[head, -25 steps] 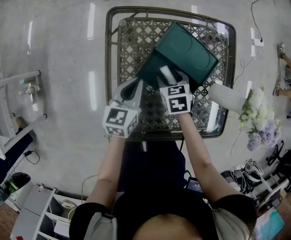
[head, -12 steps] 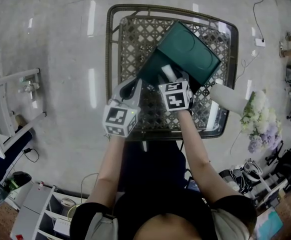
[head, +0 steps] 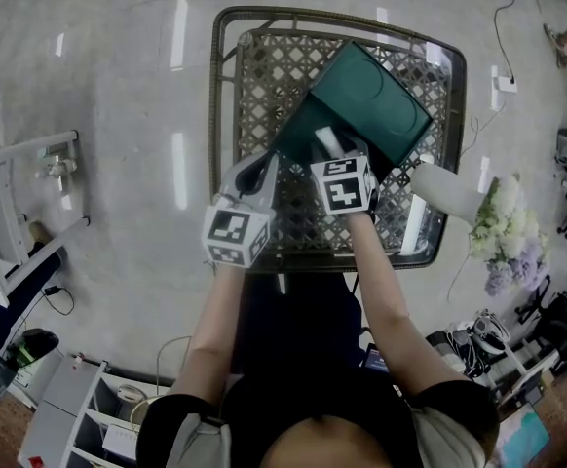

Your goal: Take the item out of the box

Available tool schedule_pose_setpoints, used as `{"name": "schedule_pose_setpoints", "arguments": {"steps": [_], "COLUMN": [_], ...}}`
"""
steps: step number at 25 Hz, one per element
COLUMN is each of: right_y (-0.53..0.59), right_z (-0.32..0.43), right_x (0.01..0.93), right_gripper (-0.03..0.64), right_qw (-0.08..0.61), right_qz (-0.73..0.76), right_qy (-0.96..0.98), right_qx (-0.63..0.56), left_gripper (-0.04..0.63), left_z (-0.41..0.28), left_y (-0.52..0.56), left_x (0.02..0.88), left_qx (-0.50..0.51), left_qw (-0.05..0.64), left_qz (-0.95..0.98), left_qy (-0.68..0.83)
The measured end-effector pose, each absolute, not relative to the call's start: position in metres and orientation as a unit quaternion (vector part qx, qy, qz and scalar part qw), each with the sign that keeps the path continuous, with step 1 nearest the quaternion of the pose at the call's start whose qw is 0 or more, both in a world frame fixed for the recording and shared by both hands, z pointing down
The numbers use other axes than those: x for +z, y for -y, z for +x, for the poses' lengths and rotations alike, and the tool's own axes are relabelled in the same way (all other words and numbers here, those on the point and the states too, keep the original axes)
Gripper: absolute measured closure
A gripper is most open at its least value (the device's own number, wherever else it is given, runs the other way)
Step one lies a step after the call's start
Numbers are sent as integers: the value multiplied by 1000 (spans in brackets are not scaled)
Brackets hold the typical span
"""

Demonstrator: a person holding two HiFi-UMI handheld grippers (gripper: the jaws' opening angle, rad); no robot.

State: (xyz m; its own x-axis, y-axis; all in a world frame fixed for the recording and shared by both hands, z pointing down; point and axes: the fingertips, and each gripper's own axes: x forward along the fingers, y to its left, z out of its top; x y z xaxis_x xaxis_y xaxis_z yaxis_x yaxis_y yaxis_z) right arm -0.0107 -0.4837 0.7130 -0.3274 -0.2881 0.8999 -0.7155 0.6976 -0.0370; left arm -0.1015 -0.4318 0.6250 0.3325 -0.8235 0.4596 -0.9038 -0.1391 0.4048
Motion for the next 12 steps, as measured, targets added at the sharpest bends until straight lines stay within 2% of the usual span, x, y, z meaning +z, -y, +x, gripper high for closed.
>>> {"name": "schedule_pose_setpoints", "arguments": {"steps": [4,12], "right_y": [479,478], "right_z": [-14,-14], "right_x": [712,711], "right_gripper": [471,485], "right_qw": [486,483], "right_qz": [320,325], "right_qy": [785,782], "right_qx": [214,222], "left_gripper": [589,589], "left_z": [-100,-104], "left_y": [427,422], "left_x": [624,619], "left_qx": [64,68], "left_qw": [320,314], "left_qz": [753,757], "left_qy": [572,569]}}
